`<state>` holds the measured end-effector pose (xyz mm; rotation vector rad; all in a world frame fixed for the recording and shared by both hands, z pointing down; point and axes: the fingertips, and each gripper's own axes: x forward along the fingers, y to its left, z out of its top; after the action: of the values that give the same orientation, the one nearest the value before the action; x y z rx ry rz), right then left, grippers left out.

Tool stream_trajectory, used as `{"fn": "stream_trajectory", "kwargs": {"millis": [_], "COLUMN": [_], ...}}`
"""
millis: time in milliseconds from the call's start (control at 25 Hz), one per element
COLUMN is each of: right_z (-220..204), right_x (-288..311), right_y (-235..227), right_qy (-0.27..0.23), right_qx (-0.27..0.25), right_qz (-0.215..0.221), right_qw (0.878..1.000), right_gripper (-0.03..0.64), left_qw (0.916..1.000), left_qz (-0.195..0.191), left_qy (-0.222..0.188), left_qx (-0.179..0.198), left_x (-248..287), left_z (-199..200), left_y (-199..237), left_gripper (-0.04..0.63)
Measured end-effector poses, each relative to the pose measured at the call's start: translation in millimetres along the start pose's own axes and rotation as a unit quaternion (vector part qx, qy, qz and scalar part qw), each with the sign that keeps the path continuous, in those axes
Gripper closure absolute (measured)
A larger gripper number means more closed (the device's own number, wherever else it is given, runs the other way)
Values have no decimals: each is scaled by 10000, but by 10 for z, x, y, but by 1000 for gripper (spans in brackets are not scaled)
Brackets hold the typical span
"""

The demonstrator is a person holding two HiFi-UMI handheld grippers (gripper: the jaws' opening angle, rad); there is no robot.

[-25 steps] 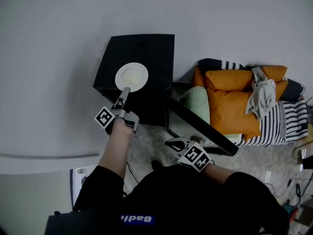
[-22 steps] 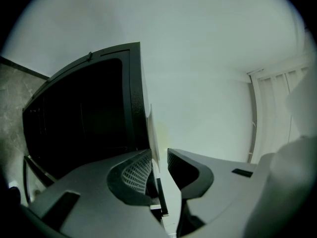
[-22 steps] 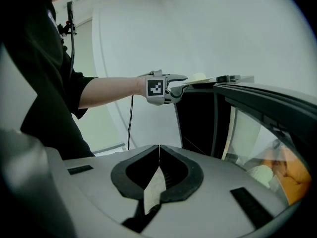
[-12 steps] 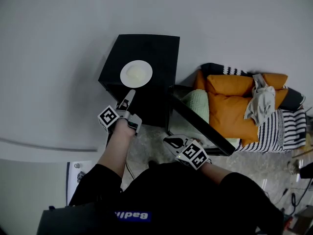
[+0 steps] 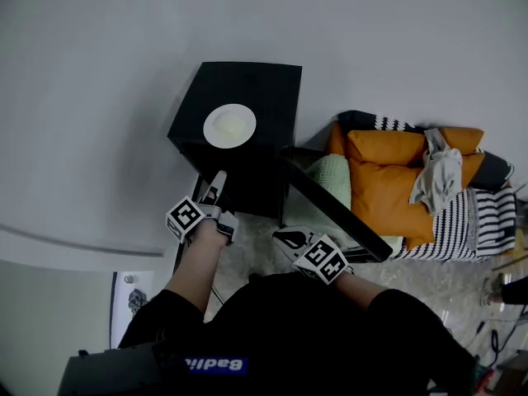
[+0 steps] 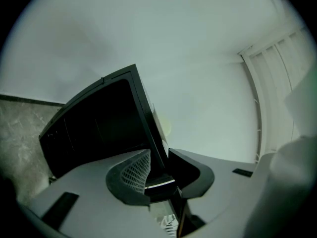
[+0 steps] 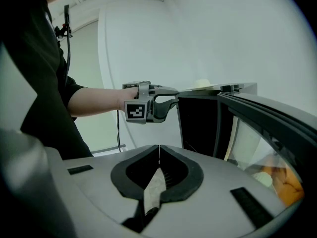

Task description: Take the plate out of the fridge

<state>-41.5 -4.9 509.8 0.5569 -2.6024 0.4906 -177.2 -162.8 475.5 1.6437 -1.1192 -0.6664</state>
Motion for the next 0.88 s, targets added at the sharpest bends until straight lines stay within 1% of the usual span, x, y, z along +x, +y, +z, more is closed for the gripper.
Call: {"fn": "stream_trajectory", "kwargs": {"millis": [80, 160, 240, 320, 560, 680, 800, 880], "right_z": [-12, -21, -27, -26, -33, -34, -30, -20], "right_x": [-14, -24, -18, -2, -13, -9, 2, 1], "right_y": [14, 28, 29, 33, 57, 79, 108, 128], "right_qy": [9, 18, 27, 34, 67, 72, 71, 64], "right_qx": [0, -5, -14, -37, -70, -88, -104, -117], "right_qz": [11, 19, 29, 61, 104, 118, 149, 174], "right_qw": [10000, 10000, 10000, 10000, 9999, 9999, 9998, 9998], "right_gripper": [606, 606, 606, 606, 605, 606, 606, 606], "left_qw": [9993, 9972, 9936, 9899, 9810, 9757, 9675, 9564], "left_qz": [122, 148, 125, 127, 209, 174, 56, -91], "left_qy": [12, 90, 226, 326, 558, 664, 732, 776], "left_qx": [348, 731, 1096, 1372, 1844, 2083, 2418, 2813], "left_x": [-92, -175, -261, -369, -617, -720, -802, -833], "left_z": [-64, -160, -276, -374, -629, -741, -826, -887], "left_y": [11, -21, -67, -93, -36, -72, -162, -272], "left_gripper": [495, 495, 495, 495, 495, 495, 495, 497]}}
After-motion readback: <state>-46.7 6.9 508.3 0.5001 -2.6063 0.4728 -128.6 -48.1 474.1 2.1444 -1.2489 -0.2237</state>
